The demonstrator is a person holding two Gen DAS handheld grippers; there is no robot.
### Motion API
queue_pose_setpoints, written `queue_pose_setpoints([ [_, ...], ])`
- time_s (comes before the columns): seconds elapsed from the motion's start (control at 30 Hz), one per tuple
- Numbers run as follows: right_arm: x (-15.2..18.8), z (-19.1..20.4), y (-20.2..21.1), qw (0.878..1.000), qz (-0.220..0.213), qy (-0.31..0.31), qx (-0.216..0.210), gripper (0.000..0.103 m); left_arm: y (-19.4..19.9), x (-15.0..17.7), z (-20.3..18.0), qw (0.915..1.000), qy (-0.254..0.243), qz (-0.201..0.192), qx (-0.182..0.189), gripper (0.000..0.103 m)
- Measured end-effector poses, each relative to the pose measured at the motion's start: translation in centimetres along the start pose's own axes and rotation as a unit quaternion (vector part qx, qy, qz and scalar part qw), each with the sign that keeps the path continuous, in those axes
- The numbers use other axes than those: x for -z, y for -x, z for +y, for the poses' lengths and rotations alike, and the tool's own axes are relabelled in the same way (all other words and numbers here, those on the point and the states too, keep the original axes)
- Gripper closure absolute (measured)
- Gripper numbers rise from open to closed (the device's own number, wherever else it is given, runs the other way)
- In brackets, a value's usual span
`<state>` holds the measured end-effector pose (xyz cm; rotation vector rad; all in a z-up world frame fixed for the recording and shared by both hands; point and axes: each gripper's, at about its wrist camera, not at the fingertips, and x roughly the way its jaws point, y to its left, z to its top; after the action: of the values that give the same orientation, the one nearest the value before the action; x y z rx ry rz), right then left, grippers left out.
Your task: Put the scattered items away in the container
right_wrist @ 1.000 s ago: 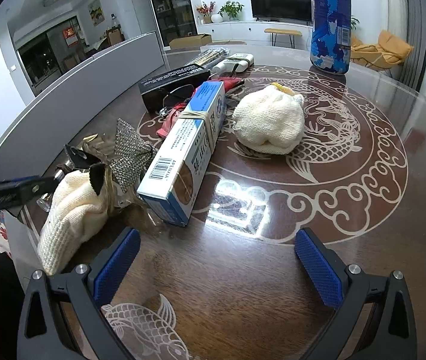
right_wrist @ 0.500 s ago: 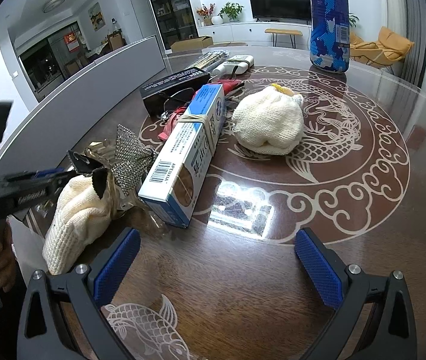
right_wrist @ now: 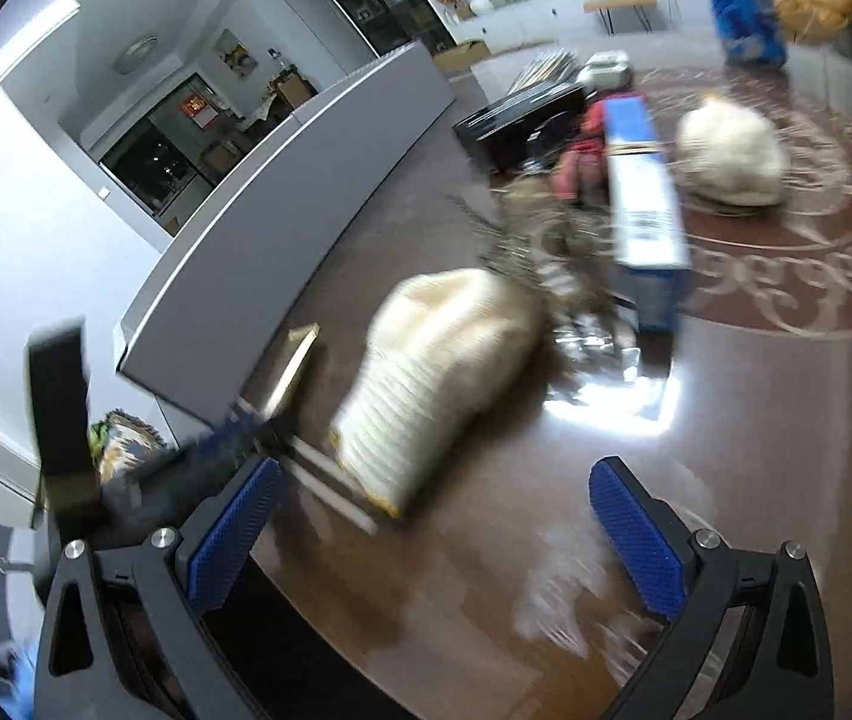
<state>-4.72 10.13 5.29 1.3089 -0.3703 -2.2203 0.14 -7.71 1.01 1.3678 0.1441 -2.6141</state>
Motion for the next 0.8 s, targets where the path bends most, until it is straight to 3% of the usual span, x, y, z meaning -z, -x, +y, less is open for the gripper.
queue_pose_setpoints([
  [0.13, -1.8, 1.9, -2.9, 0.999, 0.008, 0.019, 0.05, 0.0, 0.0, 0.0, 0.6, 0.9998, 0.014, -0.003, 0.009, 0.075],
  [0.2, -2.1, 3.1, -4.3, 0.994, 0.011, 0.061, 0.092, 0.003, 0.1, 0.0, 0.6, 0.9998, 0.014, -0.005, 0.01, 0.075],
  [0.27, -2.1, 3.7, -4.7, 0.987, 0.004, 0.098, 0.127, 0.024, 0.0, 0.0, 0.3, 0.9999, 0.008, -0.006, 0.006, 0.075],
  [0.3, -2.0, 3.4, -4.5, 0.986, -0.002, 0.107, 0.128, 0.028, 0.0, 0.0, 0.3, 0.9999, 0.007, -0.007, 0.005, 0.075],
  [0.37, -2.3, 2.3, -3.6, 0.985, -0.007, 0.117, 0.124, 0.048, 0.0, 0.1, 0.3, 0.9999, 0.009, -0.007, 0.006, 0.075],
  [0.6, -3.6, -5.0, 0.9, 0.979, -0.016, 0.131, 0.154, 0.048, -0.2, -0.2, -1.5, 0.9997, -0.012, -0.006, 0.021, 0.075],
  [0.8, -4.1, -11.3, 4.6, 0.975, -0.02, 0.128, 0.18, 0.048, -1.5, -2.2, -6.1, 0.9969, -0.05, 0.001, 0.06, 0.075],
])
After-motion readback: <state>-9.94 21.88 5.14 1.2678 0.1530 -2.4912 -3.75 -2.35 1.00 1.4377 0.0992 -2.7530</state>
